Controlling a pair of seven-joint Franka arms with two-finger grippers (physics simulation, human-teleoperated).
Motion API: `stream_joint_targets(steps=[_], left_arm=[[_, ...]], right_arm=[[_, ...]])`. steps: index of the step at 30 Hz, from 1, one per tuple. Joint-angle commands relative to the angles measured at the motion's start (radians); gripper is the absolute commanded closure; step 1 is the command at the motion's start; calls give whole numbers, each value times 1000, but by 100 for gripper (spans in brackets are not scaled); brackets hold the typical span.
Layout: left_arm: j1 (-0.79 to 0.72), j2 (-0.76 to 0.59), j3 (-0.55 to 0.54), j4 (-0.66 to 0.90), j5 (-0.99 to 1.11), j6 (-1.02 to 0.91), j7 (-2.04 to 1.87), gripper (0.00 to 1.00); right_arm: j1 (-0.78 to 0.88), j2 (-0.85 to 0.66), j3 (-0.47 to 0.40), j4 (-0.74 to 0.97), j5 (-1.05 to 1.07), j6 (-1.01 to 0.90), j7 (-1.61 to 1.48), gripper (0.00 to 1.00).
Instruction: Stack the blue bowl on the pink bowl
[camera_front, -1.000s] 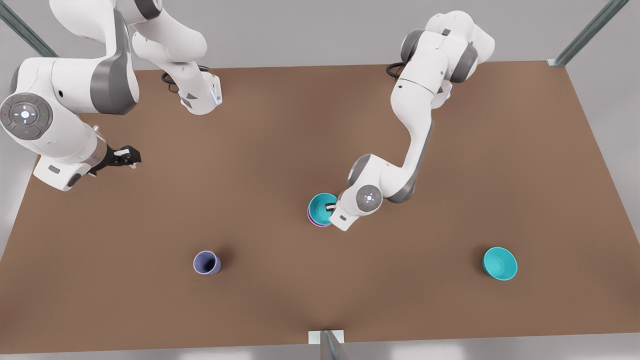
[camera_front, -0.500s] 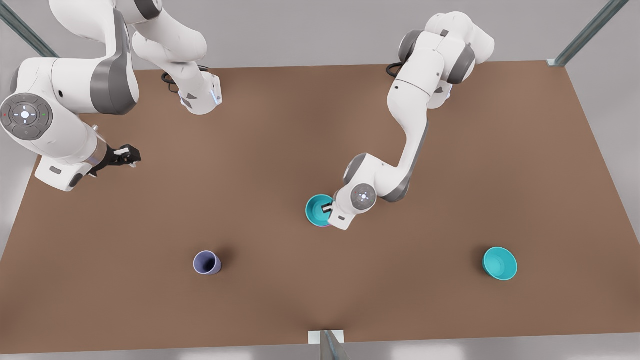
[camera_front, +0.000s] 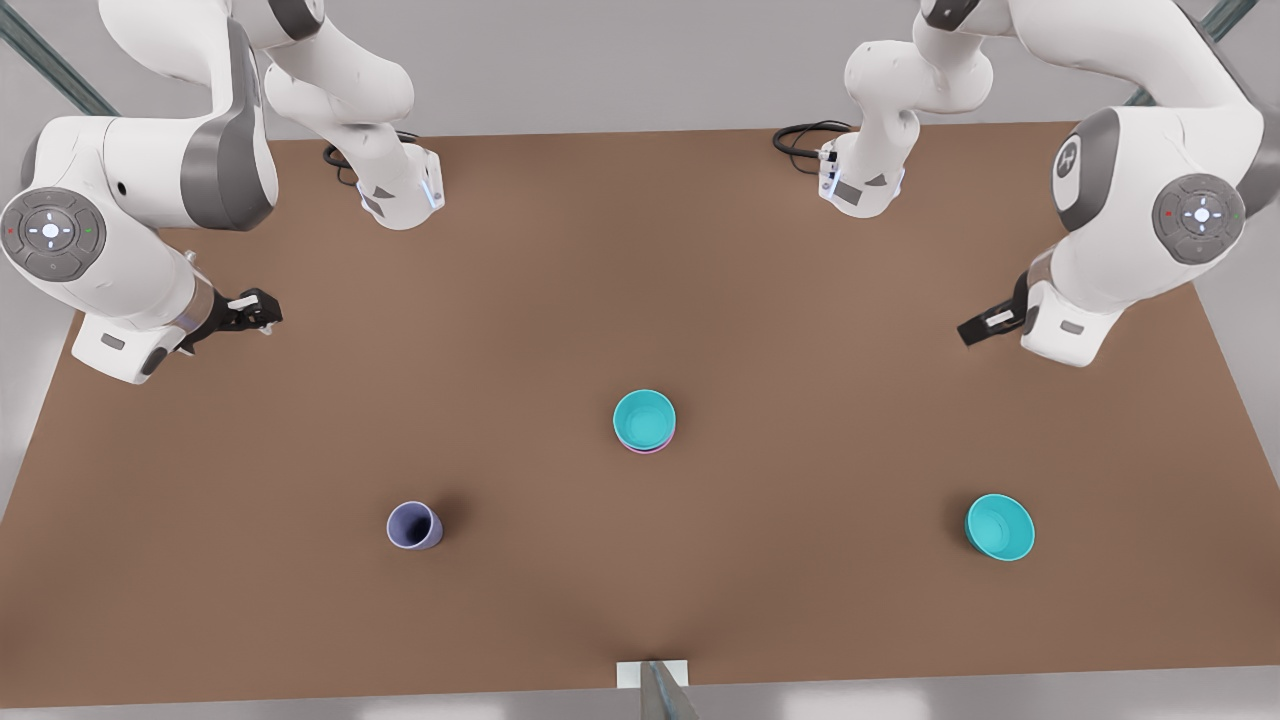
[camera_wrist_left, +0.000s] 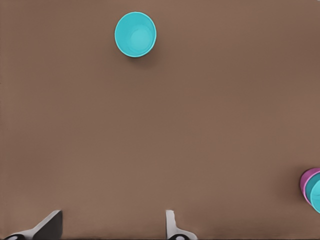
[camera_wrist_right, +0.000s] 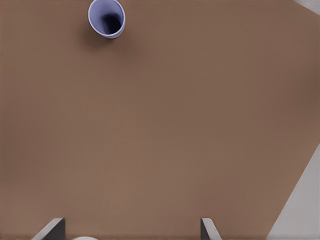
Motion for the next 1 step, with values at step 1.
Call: stream_joint_targets(steps=[1], left_arm=[[-1,-1,0,0,25,-129,585,0]], right_arm=[[0,0,0,7,0,-1,-15,0]])
